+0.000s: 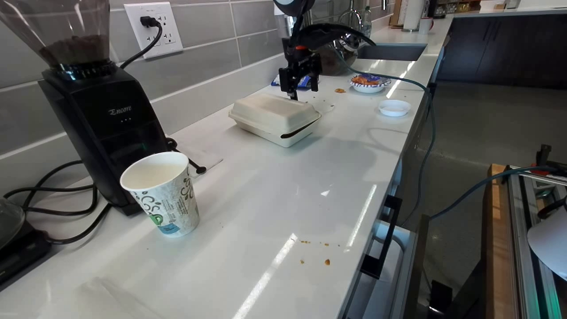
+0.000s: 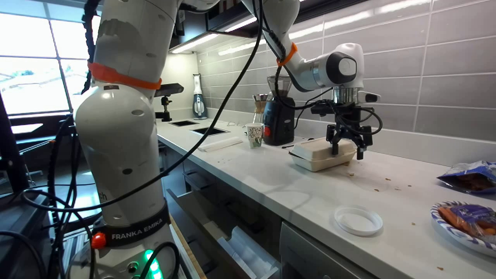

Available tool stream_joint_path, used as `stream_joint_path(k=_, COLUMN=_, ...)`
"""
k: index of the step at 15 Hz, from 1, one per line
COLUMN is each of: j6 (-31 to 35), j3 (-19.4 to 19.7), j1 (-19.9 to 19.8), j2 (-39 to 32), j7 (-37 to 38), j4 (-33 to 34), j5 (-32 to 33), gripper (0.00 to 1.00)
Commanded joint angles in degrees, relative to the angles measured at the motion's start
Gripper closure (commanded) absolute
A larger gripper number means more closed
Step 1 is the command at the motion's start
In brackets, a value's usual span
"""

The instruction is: Close the food pack.

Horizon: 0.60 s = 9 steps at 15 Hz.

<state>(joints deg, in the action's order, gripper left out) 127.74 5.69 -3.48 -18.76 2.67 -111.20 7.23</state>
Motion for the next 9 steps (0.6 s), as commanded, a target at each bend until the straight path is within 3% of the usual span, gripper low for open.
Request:
stream_joint_path(k=1, j6=1.0, j3=0.5, j1=1.3, j2=3.7, j7=3.7, j4=-3.1, j5=3.2, gripper=0.00)
stream_joint_path(k=5, j6=-0.3, j3=-0.2, j1=1.0, j2=6.3, j7=2.7, j4=-3.2, j5=1.7, gripper=0.00)
stream_joint_path(k=9, j6=-1.8, j3=-2.3, j1=0.3, j2=9.9, j7=-4.9, j4=-3.8, j5=-2.5, gripper=0.00)
